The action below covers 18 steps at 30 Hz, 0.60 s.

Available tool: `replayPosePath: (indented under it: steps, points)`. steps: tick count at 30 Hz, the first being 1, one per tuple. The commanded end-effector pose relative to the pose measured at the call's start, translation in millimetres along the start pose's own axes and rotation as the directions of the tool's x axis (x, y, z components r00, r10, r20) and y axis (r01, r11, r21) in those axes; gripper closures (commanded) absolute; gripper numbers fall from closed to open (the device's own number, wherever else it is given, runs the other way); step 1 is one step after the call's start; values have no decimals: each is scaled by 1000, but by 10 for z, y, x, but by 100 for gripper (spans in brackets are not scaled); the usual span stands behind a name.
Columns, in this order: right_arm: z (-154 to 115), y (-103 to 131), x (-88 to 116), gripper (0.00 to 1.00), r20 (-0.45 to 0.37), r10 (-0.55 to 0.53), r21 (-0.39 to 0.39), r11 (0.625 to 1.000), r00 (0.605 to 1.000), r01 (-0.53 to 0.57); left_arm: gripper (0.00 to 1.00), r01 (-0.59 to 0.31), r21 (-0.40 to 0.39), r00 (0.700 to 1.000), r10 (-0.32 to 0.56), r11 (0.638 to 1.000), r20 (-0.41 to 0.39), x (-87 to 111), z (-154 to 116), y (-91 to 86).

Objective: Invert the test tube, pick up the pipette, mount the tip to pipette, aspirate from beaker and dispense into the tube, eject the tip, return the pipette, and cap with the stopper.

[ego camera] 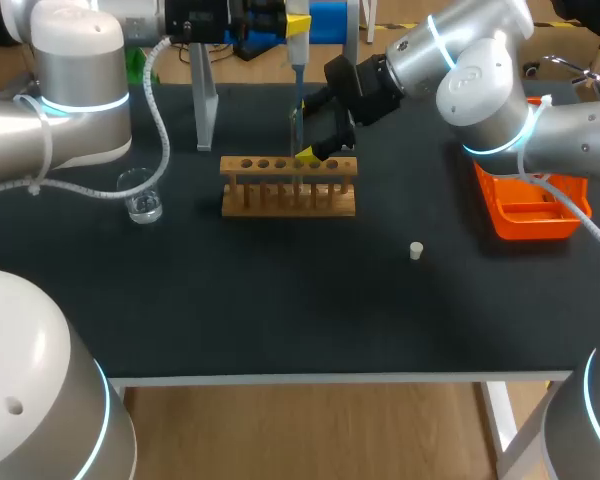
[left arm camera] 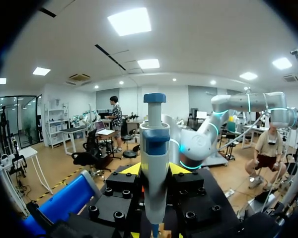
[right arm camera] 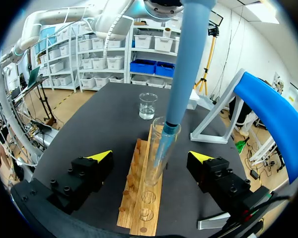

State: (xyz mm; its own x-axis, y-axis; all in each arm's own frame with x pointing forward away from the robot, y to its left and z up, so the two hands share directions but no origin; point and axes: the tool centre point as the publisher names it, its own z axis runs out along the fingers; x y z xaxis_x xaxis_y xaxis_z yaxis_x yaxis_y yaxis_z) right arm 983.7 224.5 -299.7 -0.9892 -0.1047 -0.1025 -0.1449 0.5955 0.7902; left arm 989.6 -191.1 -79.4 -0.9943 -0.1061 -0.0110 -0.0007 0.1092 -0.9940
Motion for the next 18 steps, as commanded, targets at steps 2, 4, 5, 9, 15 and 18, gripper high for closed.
replayPosePath:
  steps: [2,4,5,9,15,18]
  points:
    - [-7,4,-2,0,-1,0,4,1000,1000,0,100,-4,-4,1000,4,1000,14,50,-15,-41]
    - [-7,4,-2,0,-1,0,4,1000,1000,0,100,-6,-5,1000,6,1000,16,61,-16,-48]
    - [-7,4,-2,0,-1,0,4,1000,1000,0,100,-7,-5,1000,7,1000,17,64,-16,-51]
    - [-7,4,-2,0,-1,0,4,1000,1000,0,100,-11,-9,1000,11,1000,21,73,-25,-62]
    - [-7,4,-2,0,-1,0,4,1000,1000,0,100,-15,-11,1000,16,1000,27,84,-36,-75]
    - [-7,4,-2,0,-1,0,4,1000,1000,0,100,-19,-11,999,19,1000,30,86,-38,-87]
